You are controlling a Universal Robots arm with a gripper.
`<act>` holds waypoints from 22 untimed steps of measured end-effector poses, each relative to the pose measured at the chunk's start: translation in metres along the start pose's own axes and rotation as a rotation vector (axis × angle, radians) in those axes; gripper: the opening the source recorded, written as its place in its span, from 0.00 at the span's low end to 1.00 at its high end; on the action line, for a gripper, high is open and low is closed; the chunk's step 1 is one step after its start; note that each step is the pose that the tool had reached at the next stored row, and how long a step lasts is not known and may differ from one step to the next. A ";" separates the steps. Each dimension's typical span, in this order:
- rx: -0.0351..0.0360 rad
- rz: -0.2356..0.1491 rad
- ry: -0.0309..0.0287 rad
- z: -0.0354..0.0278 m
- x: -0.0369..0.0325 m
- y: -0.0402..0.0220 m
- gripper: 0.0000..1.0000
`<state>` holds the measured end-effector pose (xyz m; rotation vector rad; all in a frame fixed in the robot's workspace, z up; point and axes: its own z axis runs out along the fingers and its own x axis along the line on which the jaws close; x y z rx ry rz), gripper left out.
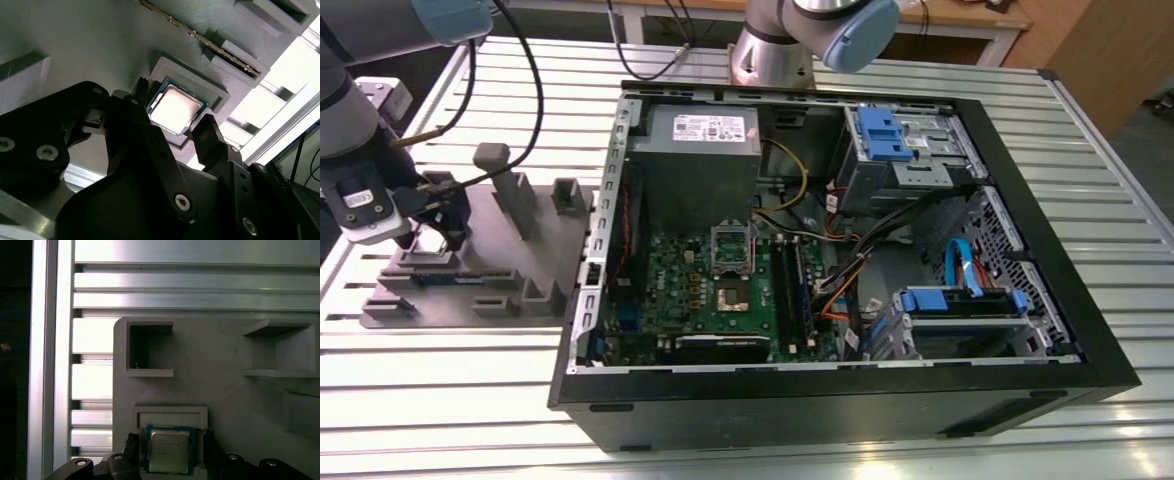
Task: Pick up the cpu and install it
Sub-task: 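Pick up the cpu and move it towards the insertion slot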
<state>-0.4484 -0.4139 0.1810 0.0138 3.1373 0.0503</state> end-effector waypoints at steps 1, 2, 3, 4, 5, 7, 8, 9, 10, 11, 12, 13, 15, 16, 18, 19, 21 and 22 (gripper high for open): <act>0.0000 0.000 0.0000 -0.0004 0.0000 0.0000 0.62; -0.0001 0.000 -0.0001 -0.0006 0.0000 0.0000 0.62; 0.0001 0.000 0.0002 -0.0010 0.0000 0.0000 0.62; 0.0000 0.000 0.0001 -0.0010 0.0000 0.0000 0.62; 0.0000 0.000 0.0000 -0.0010 0.0000 0.0000 0.62; 0.0001 0.000 0.0002 -0.0011 0.0000 0.0000 0.62; 0.0001 0.000 0.0001 -0.0011 0.0000 0.0001 0.62; 0.0000 0.000 0.0001 -0.0011 0.0000 0.0000 0.62; 0.0001 0.000 0.0001 -0.0011 0.0000 0.0000 0.62; 0.0001 0.000 0.0001 -0.0011 0.0000 0.0000 0.61; 0.0001 0.000 0.0001 -0.0012 0.0000 0.0001 0.61; 0.0000 0.000 0.0001 -0.0012 0.0000 0.0000 0.54; 0.0001 0.000 0.0001 -0.0012 0.0000 0.0000 0.54; 0.0001 0.000 0.0001 -0.0012 0.0000 0.0000 0.54; 0.0001 0.000 0.0001 -0.0013 0.0000 0.0000 0.54; 0.0001 0.000 0.0001 -0.0013 0.0000 0.0000 0.54; 0.0001 0.000 0.0002 -0.0014 0.0000 0.0000 0.47; 0.0001 0.000 0.0001 -0.0014 0.0000 0.0000 0.47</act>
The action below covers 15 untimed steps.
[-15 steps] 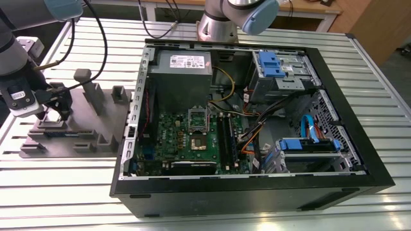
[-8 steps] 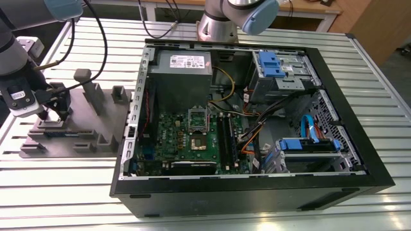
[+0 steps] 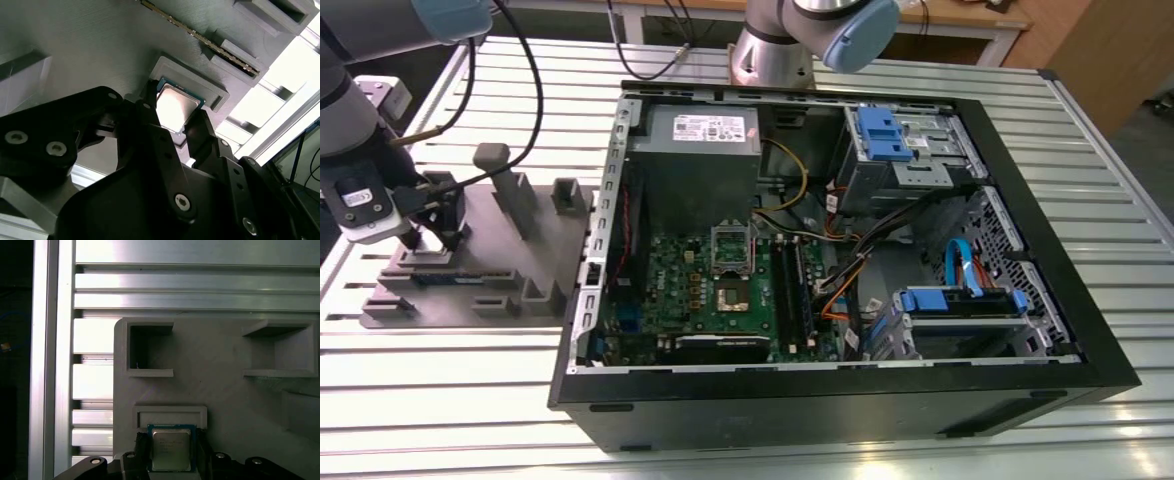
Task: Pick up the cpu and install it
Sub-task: 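Pick up the cpu and move it towards the insertion slot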
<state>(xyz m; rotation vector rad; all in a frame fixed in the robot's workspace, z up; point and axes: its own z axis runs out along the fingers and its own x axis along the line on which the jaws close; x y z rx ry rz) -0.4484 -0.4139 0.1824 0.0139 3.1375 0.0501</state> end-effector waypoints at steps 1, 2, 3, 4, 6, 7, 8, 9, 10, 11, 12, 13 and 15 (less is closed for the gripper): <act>0.0000 0.000 0.0000 0.0000 0.0000 0.0000 0.47; 0.0000 0.000 0.0001 0.0000 0.0000 0.0000 0.47; 0.0000 0.000 0.0001 0.0000 0.0000 0.0000 0.47; 0.0000 0.000 0.0001 0.0000 0.0000 0.0000 0.47; 0.0000 0.000 0.0001 0.0000 0.0000 0.0000 0.47; 0.0000 0.000 0.0000 0.0000 0.0000 0.0000 0.47; 0.0000 0.000 0.0001 0.0000 -0.0001 0.0000 0.47; 0.0000 0.000 0.0000 0.0000 -0.0001 0.0000 0.47; 0.0000 0.000 0.0000 0.0000 -0.0001 0.0000 0.47; -0.0001 0.000 0.0000 0.0000 -0.0001 0.0000 0.48; 0.0000 0.000 0.0000 0.0000 -0.0001 0.0000 0.48; 0.0000 0.000 0.0000 0.0000 -0.0001 0.0000 0.48; 0.0000 0.000 0.0000 0.0000 -0.0001 0.0000 0.54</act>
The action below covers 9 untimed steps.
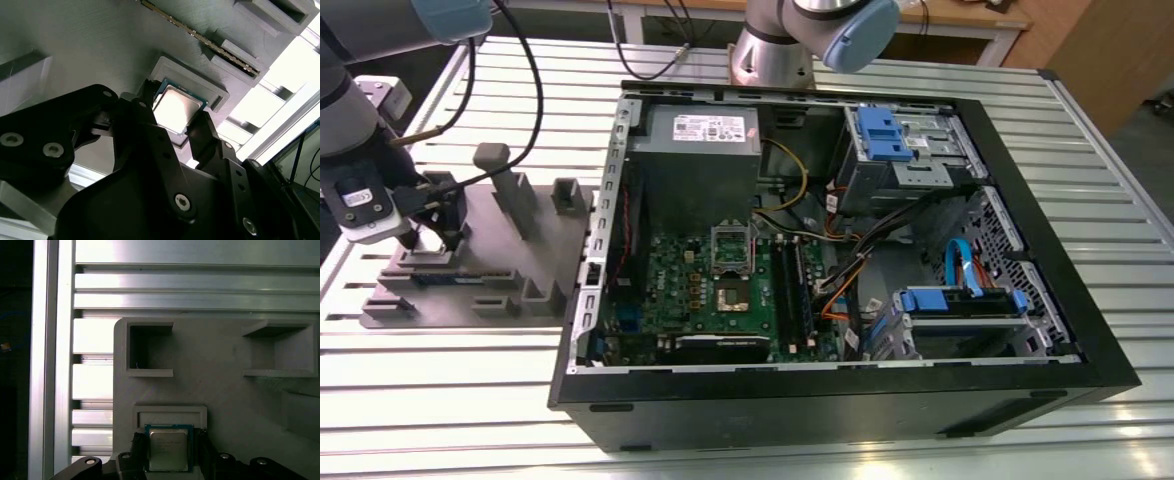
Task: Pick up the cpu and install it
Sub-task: 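Pick up the cpu and move it towards the insertion slot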
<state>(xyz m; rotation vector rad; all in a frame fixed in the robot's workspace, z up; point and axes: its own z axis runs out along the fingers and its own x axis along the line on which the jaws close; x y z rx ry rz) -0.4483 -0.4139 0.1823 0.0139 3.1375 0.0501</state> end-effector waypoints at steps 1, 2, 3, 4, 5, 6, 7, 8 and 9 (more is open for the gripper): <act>0.0000 0.000 0.0000 0.0000 0.0000 0.0000 0.54; 0.0000 0.000 0.0000 0.0000 0.0000 0.0000 0.54; -0.0002 0.000 -0.0001 0.0000 -0.0001 0.0000 0.54; -0.0005 0.000 0.0000 0.0000 0.0000 0.0000 0.54; -0.0007 0.000 -0.0001 0.0000 0.0000 0.0000 0.54; -0.0010 0.000 0.0001 -0.0003 0.0000 0.0000 0.54; -0.0012 0.000 0.0001 -0.0005 0.0000 0.0000 0.54; -0.0014 0.000 0.0000 -0.0005 0.0000 0.0000 0.54; -0.0015 0.000 0.0001 -0.0006 0.0001 0.0000 0.54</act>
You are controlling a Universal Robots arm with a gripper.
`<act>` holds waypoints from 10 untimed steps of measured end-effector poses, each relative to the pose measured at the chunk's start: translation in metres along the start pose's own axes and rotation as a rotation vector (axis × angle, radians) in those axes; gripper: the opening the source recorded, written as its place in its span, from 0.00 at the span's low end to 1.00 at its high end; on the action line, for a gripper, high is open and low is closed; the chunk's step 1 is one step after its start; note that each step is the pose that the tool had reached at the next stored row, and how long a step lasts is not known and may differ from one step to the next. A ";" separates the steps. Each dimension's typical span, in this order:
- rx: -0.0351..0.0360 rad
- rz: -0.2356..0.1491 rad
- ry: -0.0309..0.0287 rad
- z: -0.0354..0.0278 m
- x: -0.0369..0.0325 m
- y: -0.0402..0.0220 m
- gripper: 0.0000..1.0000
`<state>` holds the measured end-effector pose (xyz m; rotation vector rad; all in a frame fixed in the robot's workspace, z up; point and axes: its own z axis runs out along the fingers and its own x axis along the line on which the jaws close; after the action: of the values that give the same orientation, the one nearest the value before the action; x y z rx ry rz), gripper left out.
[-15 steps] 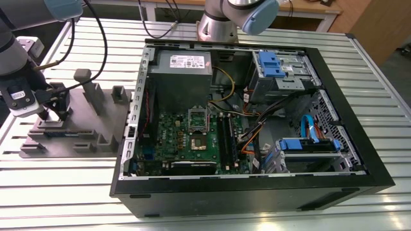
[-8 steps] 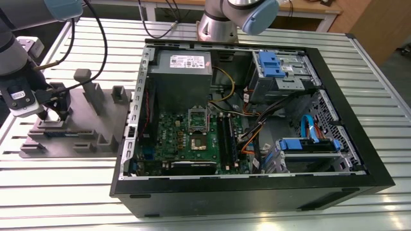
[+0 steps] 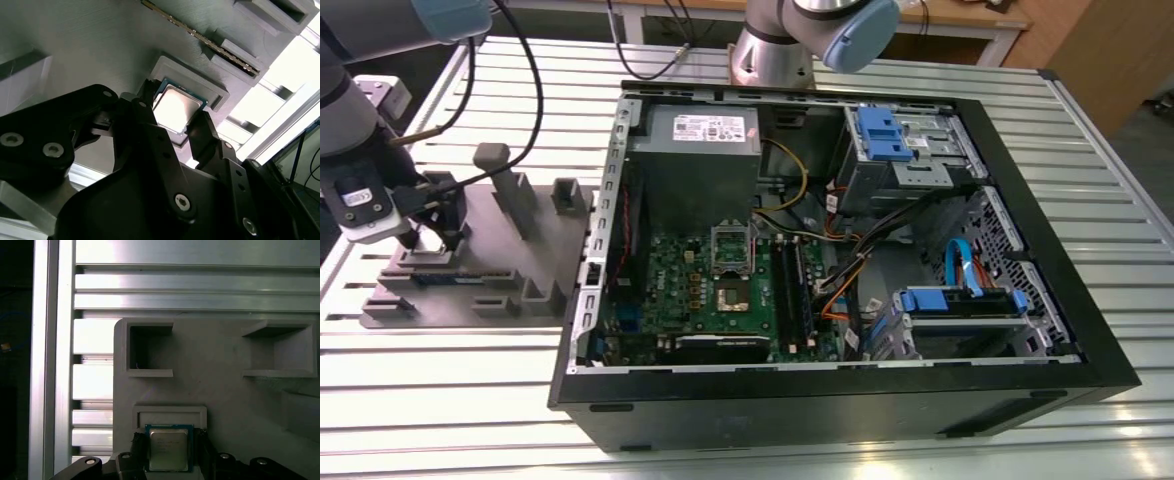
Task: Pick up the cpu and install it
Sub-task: 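Pick up the cpu and move it towards the insertion slot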
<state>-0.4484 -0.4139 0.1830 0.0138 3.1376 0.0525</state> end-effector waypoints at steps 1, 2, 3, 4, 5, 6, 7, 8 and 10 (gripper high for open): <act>-0.0001 0.000 0.0000 0.0000 0.0002 0.0000 0.54; -0.0004 0.000 0.0000 0.0000 0.0006 0.0000 0.54; -0.0005 0.000 0.0000 0.0000 0.0010 0.0000 0.54; -0.0006 0.000 0.0000 0.0000 0.0011 0.0000 0.54; -0.0006 0.000 -0.0001 0.0000 0.0012 0.0001 0.54; -0.0007 0.000 0.0000 0.0000 0.0013 0.0000 0.54; -0.0007 0.000 0.0000 0.0000 0.0015 0.0000 0.54; -0.0007 0.000 0.0000 0.0000 0.0016 0.0000 0.54; -0.0007 0.000 -0.0001 0.0000 0.0017 0.0000 0.53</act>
<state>-0.4500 -0.4139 0.1829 0.0137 3.1374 0.0535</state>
